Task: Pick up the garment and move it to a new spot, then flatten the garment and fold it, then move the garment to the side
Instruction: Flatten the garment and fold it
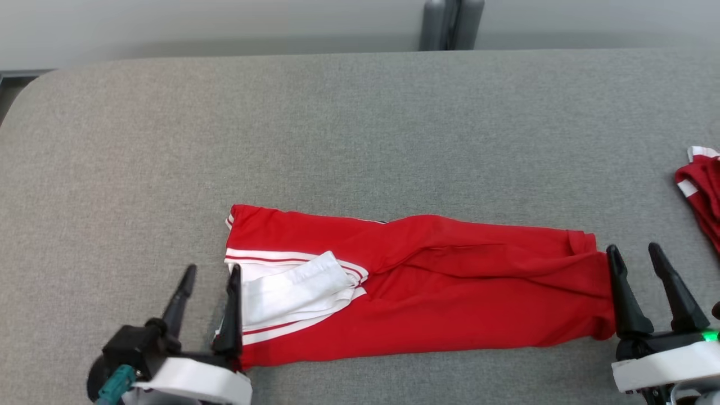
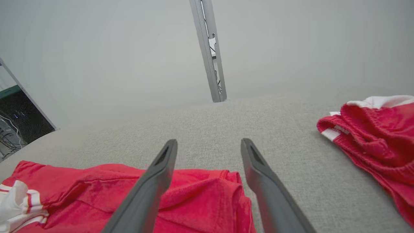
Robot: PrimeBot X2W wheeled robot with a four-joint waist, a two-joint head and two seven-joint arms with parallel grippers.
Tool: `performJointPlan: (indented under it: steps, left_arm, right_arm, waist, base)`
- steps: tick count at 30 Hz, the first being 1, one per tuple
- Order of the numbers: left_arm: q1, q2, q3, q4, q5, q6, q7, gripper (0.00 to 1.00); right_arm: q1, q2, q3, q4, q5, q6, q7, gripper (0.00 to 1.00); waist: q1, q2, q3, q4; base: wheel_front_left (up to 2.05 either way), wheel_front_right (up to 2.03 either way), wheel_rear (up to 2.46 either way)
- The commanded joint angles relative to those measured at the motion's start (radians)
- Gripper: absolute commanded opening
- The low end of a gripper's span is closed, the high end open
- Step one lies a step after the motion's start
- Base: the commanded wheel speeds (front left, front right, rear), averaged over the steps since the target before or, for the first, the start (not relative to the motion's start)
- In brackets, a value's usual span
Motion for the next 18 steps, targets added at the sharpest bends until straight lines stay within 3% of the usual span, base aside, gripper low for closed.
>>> performJointPlan:
  steps: [1,8,18]
  left_arm:
    - [-0.02,-0.007,0.025,-0.011,0.031,0.008,-0.009,1.0]
    - [-0.015,-0.044,0.125,-0.067,0.154,0.002,-0.009,1.0]
    - [0.055,-0.064,0.177,-0.008,0.248,-0.03,-0.008,1.0]
  right_arm:
    - [0.006,0.027,-0.027,-0.031,-0.057,0.0,-0.008,1.0]
    - [0.021,0.1,-0.084,-0.088,-0.21,0.0,-0.008,1.0]
    - [0.067,0.137,-0.083,-0.067,-0.278,0.0,-0.005,1.0]
  waist:
    - [0.0,-0.0001,-0.017,-0.009]
    - [0.0,-0.0001,-0.062,-0.012]
    - [0.0,-0.0001,-0.109,-0.014]
  base:
    - [0.0,0.0,0.0]
    - [0.0,0.0,0.0]
    - [0.0,0.0,0.0]
